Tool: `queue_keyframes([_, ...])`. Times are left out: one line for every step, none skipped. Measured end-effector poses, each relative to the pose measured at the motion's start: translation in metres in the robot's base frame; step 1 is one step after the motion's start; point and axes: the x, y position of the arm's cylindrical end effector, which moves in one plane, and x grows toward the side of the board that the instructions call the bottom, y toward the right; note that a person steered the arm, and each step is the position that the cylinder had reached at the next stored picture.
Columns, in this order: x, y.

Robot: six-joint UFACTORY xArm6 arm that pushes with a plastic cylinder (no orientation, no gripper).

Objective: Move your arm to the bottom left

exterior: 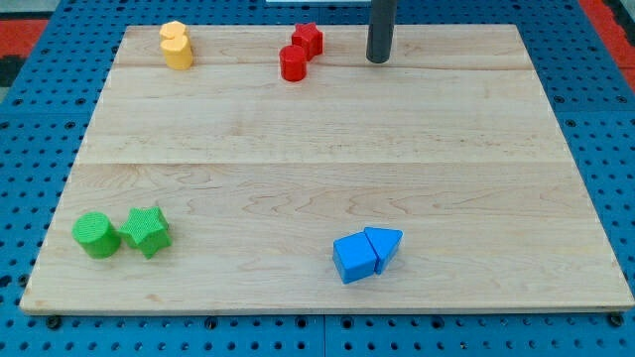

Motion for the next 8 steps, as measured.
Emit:
queue_keyframes([0.000,0.000])
queue_keyframes([0.000,0.000])
queue_keyframes([0.012,0.019])
queue_keyframes([0.065,0.045])
queue_keyframes([0.138,0.043])
queue_keyframes([0.204,0.000])
queue_keyframes([0.261,-0.057])
queue_keyframes([0.290,-0.115])
